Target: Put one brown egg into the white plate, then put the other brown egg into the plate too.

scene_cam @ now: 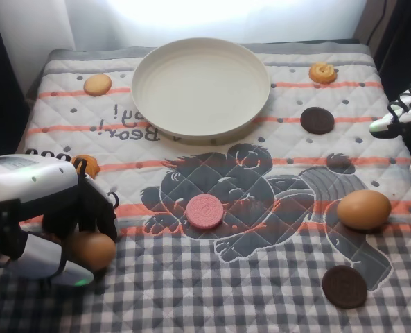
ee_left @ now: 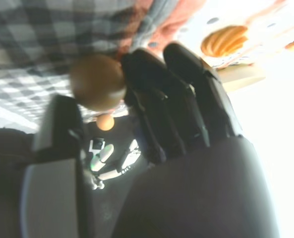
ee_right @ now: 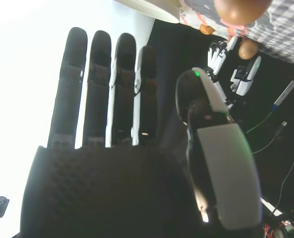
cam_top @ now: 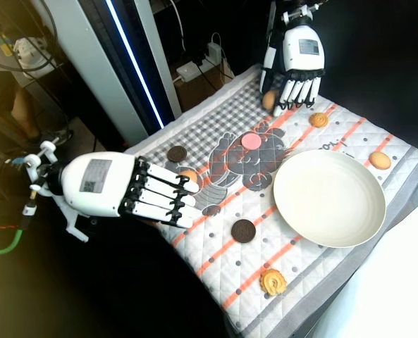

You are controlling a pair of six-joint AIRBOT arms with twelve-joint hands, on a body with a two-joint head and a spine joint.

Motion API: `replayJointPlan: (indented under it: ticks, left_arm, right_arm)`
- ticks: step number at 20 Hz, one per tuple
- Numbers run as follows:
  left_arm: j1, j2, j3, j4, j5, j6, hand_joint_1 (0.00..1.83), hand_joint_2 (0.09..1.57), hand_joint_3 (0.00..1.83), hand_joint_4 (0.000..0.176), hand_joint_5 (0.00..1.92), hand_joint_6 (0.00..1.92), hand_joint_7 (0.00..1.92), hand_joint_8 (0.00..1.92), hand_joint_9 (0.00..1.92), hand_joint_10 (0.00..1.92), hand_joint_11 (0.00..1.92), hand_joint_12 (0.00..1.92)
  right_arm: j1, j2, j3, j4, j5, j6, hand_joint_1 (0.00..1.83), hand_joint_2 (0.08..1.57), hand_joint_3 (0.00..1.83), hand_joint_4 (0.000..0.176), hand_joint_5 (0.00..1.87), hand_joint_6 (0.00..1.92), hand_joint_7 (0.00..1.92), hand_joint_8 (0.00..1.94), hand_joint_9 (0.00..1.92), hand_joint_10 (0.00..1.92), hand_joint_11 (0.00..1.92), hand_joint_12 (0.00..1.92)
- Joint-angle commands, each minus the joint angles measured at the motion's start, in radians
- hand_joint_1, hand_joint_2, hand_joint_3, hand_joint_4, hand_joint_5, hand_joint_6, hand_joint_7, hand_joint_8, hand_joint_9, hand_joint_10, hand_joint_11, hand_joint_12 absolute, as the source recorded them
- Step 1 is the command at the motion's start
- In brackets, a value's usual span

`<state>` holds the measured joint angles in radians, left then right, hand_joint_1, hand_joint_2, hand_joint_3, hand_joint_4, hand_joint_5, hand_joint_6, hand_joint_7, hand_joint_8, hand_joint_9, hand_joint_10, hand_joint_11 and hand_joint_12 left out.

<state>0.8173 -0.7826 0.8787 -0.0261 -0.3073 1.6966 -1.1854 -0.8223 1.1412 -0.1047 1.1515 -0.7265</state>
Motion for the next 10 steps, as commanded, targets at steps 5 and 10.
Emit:
replayJointPlan:
  ticks: [5,10]
  left_arm:
    - [-0.011,-0.005,0.018,-0.041,-0.103,-0.004,1.24,1.18,0.0,0.0,0.98,0.82,0.73,1.53,0.72,1.41,0.89,1.5]
    - [-0.14,-0.054,0.083,-0.064,-0.162,-0.004,1.25,1.17,0.0,0.0,0.98,0.73,0.8,1.49,0.79,1.23,0.8,1.3]
  right_arm:
    - [0.007,0.004,0.005,0.036,0.114,0.003,0.69,1.37,0.0,0.0,0.68,0.0,0.78,0.0,0.71,0.0,0.57,0.27]
    - [0.007,0.003,0.005,0.037,0.115,0.003,0.66,1.37,0.0,0.0,0.69,0.0,0.78,0.0,0.72,0.0,0.57,0.28]
